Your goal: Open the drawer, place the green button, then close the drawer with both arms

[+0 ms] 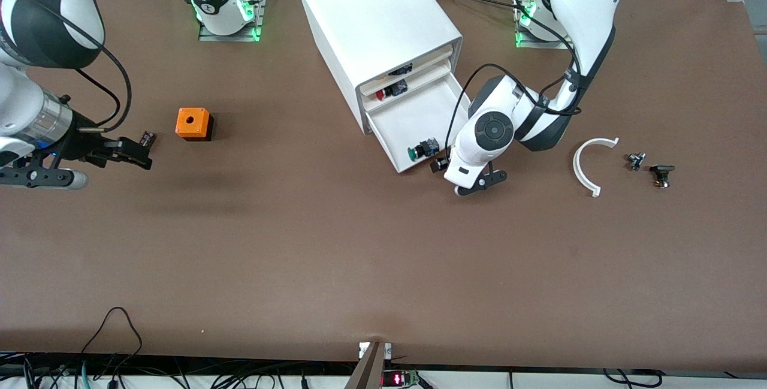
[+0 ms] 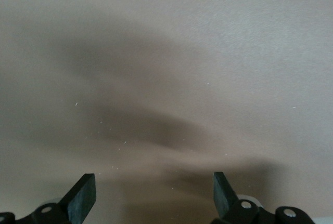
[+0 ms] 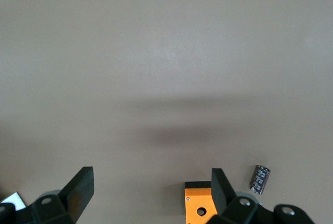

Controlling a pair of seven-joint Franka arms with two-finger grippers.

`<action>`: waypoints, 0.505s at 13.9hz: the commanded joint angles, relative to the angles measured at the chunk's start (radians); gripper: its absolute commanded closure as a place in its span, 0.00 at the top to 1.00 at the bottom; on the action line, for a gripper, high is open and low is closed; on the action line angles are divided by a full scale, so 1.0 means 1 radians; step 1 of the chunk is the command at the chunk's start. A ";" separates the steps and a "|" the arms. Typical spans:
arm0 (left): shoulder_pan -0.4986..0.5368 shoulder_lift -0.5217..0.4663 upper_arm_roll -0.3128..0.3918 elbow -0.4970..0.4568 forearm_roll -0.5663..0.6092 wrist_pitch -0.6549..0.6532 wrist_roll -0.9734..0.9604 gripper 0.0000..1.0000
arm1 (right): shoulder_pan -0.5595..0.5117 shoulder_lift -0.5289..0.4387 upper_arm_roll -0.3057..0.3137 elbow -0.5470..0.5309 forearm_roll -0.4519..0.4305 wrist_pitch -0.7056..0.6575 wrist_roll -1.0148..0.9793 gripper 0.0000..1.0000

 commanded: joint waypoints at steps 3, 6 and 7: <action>0.005 -0.038 -0.072 -0.084 0.008 0.010 -0.079 0.99 | 0.000 -0.047 0.008 -0.017 -0.006 -0.031 -0.005 1.00; 0.020 -0.050 -0.120 -0.100 0.007 0.004 -0.108 0.99 | -0.139 -0.044 0.179 -0.014 -0.060 -0.020 -0.007 1.00; 0.028 -0.052 -0.142 -0.107 0.007 0.004 -0.108 0.99 | -0.160 -0.039 0.207 -0.014 -0.065 -0.011 -0.005 1.00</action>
